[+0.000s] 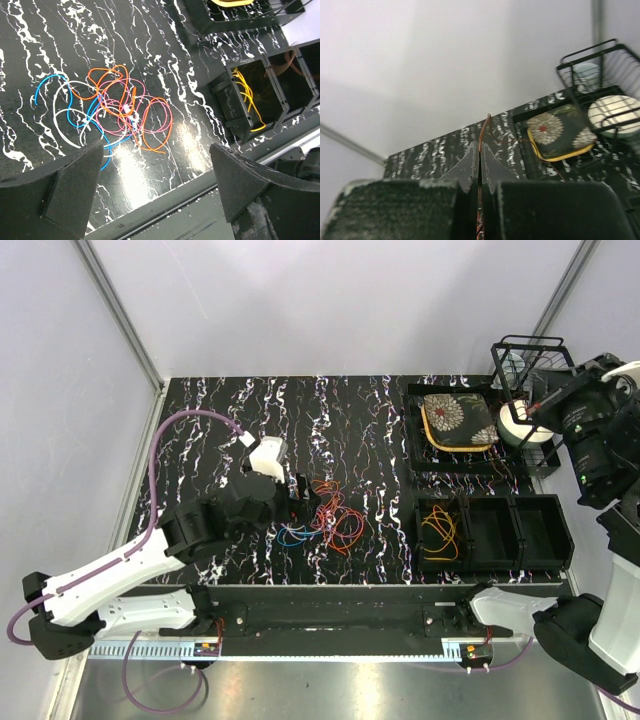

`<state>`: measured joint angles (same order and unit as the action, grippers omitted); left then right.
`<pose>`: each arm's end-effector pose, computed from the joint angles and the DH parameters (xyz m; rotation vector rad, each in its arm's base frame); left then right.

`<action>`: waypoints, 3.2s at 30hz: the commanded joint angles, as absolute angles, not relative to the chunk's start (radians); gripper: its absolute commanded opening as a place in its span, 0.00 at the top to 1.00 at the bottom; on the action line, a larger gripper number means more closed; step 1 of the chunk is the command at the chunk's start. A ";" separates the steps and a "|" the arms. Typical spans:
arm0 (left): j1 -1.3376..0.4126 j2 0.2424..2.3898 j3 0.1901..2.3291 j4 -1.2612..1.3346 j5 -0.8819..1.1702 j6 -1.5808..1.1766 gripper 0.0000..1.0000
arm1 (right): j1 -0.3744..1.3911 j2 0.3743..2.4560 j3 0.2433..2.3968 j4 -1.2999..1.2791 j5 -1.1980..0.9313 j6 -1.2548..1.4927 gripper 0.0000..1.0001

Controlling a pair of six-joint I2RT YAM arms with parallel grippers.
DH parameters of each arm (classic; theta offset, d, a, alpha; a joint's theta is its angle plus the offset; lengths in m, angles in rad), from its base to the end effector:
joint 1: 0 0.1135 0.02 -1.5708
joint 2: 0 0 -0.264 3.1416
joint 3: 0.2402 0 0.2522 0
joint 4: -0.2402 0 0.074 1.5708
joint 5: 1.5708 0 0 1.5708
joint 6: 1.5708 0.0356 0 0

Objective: Untangle the cables

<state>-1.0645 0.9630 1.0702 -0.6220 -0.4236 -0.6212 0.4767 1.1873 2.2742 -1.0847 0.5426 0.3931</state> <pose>0.1093 -0.1670 0.3637 0.2024 2.0822 -0.6068 0.0853 0.0234 0.6033 0.3591 1.5332 0.2578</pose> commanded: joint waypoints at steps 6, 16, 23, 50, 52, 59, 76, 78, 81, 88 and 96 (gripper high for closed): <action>-1.085 0.884 1.039 -0.627 -0.407 -0.660 0.11 | 0.474 1.167 2.224 -1.103 0.742 0.314 1.00; -1.088 0.853 1.006 -0.652 -0.403 -0.672 0.12 | 0.474 1.118 2.145 -1.086 0.885 0.238 1.00; -1.089 0.862 0.996 -0.652 -0.399 -0.678 0.12 | 0.472 1.106 2.083 -1.046 1.040 0.153 1.00; -1.092 0.805 0.936 -0.693 -0.465 -0.647 0.13 | 0.450 0.940 1.549 -1.066 0.939 0.431 1.00; -1.092 0.796 0.937 -0.706 -0.485 -0.624 0.12 | 0.437 0.931 1.510 -1.078 0.933 0.443 1.00; -1.091 0.769 0.927 -0.758 -0.499 -0.575 0.12 | 0.313 0.899 1.421 -1.100 0.882 0.479 1.00; -1.092 0.713 0.868 -0.785 -0.506 -0.517 0.11 | 0.039 0.913 1.154 -0.970 0.594 0.552 1.00; -1.092 0.710 0.867 -0.787 -0.505 -0.517 0.11 | -0.053 0.923 1.108 -0.941 0.500 0.539 1.00; -1.092 0.710 0.865 -0.784 -0.505 -0.515 0.11 | -0.144 0.934 1.043 -0.887 0.349 0.537 1.00; -1.094 0.716 0.865 -0.779 -0.503 -0.508 0.11 | -0.264 0.985 0.966 -0.854 0.169 0.545 1.00; -1.094 0.727 0.867 -0.772 -0.502 -0.505 0.10 | -0.265 1.023 0.977 -0.926 0.155 0.590 1.00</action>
<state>-1.0882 0.7219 0.8726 -0.8139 -0.4828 -0.5228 -0.2604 0.9924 0.9588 -0.9043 0.1898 0.5503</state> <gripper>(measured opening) 0.896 0.012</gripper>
